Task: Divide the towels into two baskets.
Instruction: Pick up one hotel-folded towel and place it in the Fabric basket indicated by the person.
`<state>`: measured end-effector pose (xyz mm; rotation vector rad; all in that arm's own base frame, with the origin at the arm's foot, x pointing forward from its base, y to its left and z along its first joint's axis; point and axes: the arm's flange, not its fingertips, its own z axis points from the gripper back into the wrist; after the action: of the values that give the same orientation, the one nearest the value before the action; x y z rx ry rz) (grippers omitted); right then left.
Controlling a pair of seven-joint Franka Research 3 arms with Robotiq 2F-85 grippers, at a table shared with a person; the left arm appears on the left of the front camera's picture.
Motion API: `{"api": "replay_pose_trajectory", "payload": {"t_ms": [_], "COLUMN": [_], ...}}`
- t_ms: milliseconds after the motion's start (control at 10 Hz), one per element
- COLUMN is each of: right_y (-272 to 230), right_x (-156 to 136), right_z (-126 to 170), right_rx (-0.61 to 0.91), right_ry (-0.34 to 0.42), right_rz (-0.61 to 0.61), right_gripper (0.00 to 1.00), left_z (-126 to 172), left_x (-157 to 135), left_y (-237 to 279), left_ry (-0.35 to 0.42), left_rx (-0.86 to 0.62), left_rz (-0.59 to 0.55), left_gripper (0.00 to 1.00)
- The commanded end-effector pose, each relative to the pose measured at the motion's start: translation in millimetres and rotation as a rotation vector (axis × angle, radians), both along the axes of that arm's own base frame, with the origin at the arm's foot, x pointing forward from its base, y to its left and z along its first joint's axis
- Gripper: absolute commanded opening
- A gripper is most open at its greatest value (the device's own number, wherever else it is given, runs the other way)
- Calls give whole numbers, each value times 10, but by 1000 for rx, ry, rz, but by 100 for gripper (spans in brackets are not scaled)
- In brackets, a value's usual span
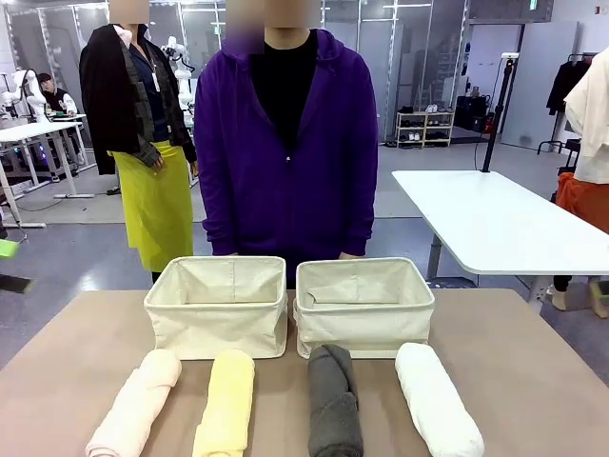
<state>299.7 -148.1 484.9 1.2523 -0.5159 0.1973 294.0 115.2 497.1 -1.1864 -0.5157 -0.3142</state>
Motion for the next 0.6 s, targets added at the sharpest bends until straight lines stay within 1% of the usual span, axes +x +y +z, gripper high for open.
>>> {"api": "replay_pose_trajectory", "payload": {"t_ms": [0,100,200,300,400,500], "right_y": [-452,-765,-958,-1074,-1110,-1117], "right_x": [-93,-248,-399,-542,-600,-505], "right_z": [-111,-202,-251,-256,-247,-286], "right_rx": [87,133,152,157,131,146], "right_ry": [-13,1,3,-3,-4,43], "right_rz": [-174,-273,-332,-378,-402,-364], "right_gripper": [100,100,100,100,100,100], "left_z": [-139,-216,-252,-260,-264,-270], "left_x": [-207,-351,-492,-600,-626,-557], "left_y": [350,613,777,874,881,911], "left_ry": [-19,1,4,-11,-11,33], "left_rx": [-76,-111,-127,-136,-131,-100], "left_rz": [145,243,307,353,392,332], "left_gripper": [100,100,100,100,100,100]}}
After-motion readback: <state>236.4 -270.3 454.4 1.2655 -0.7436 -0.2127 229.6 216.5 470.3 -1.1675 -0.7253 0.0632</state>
